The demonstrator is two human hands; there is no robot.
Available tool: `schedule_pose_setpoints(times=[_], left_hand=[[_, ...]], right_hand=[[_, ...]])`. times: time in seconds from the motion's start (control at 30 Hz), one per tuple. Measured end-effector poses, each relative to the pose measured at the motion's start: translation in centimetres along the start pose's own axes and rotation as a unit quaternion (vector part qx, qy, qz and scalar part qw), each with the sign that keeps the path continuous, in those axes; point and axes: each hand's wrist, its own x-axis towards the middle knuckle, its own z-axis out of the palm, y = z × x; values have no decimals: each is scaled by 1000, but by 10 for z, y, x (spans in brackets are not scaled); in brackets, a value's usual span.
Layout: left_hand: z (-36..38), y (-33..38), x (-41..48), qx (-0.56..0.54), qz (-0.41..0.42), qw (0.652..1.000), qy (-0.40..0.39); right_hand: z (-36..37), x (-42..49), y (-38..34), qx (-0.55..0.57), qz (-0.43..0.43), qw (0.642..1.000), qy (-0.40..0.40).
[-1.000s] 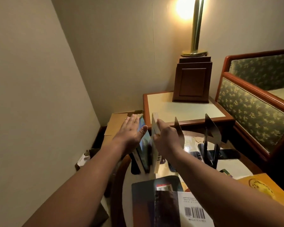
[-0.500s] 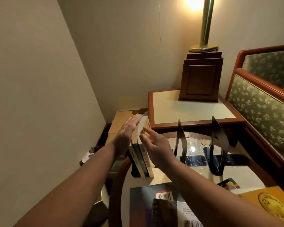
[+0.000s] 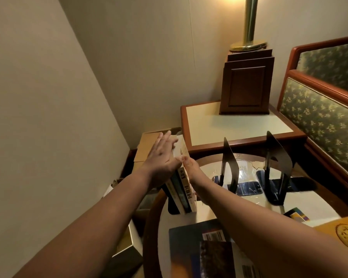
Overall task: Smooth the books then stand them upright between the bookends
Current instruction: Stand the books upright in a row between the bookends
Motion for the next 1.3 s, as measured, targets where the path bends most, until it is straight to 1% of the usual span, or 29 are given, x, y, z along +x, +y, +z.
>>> schedule_pose_setpoints(times=[0.2,0.33,0.43,0.53,0.6,0.7,0.9,1.0,1.13,1.3], left_hand=[[2,-7,4,27,2,999,-35],[-4,0,0,9,5,999,-50],[-8,5,0,11,1,998,-63],[-13,3,0,67,14,994,-91],[-17,-4,2,122,40,987,-102],[-27,-13,4,134,85,982,-107],[-24,-26,2,42,156,985,-63],[-16,-35,0,3,173,984,-30],[-7,-40,0,-14,175,984,5],[-6,-36,0,-10,173,985,13]], right_hand=[[10,6,4,-6,11,1000,-5],[12,2,-1,2,34,999,-35],[14,4,0,3,37,999,-34],[16,4,2,-10,44,998,-39],[15,1,-2,-16,39,998,-41],[10,-4,-11,-22,56,997,-47],[2,-17,-23,-27,50,998,-28],[1,-17,-18,-48,53,997,-41],[1,-18,-16,-58,50,996,-44],[-6,-24,-25,-88,65,993,-50]])
